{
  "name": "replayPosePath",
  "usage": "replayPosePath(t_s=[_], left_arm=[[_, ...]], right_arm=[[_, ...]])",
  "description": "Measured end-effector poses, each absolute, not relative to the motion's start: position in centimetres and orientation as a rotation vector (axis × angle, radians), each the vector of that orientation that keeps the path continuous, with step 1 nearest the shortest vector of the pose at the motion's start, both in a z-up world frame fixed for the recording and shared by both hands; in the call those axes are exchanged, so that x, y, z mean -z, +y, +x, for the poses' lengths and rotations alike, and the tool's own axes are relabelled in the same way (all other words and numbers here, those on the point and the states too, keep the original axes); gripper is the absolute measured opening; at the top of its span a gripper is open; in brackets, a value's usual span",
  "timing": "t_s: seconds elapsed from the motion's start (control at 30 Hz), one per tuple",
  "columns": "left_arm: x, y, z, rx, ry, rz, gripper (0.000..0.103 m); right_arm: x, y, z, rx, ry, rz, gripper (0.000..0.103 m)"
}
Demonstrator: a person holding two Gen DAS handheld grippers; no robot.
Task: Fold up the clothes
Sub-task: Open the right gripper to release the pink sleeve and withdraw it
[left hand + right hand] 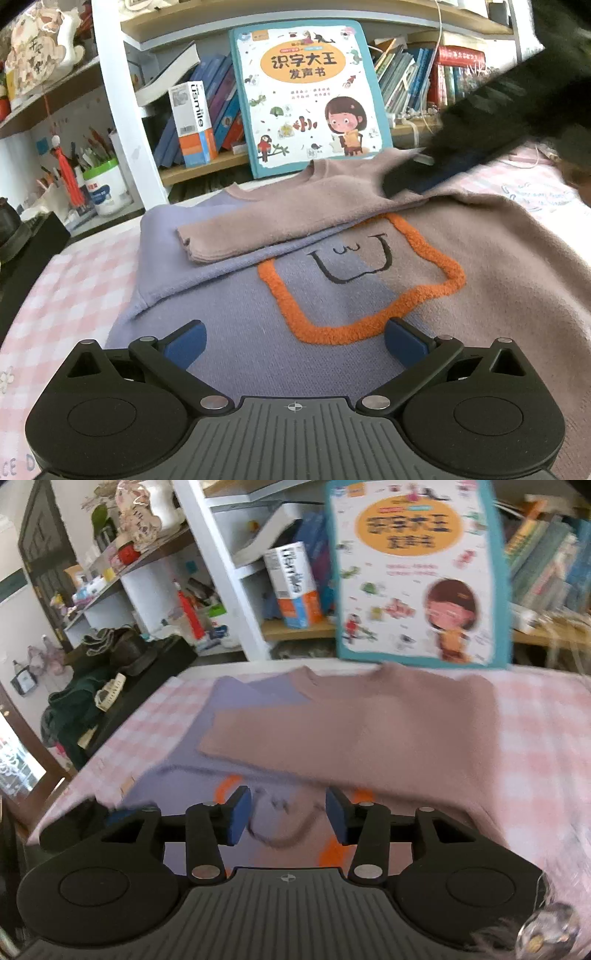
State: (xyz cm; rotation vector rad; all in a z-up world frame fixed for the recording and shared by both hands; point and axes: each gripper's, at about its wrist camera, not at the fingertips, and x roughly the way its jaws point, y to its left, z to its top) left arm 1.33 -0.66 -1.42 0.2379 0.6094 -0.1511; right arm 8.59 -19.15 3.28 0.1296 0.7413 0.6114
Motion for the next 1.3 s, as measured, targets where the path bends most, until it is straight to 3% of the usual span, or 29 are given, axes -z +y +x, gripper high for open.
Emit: replayPosePath(t_s=[0.57, 1.3], left_arm=[[1.4, -1.2, 1.0, 0.136, 0.595, 0.275, 0.103], [1.3, -1.2, 1.1, 0.138, 0.600, 0.270, 0.103]], right_arm=[[0.3, -25.1, -1.2, -0.349, 0.701, 0.136, 0.046], [1.2, -23.9, -1.9, -0.354, 0.686, 0.056, 0.062]])
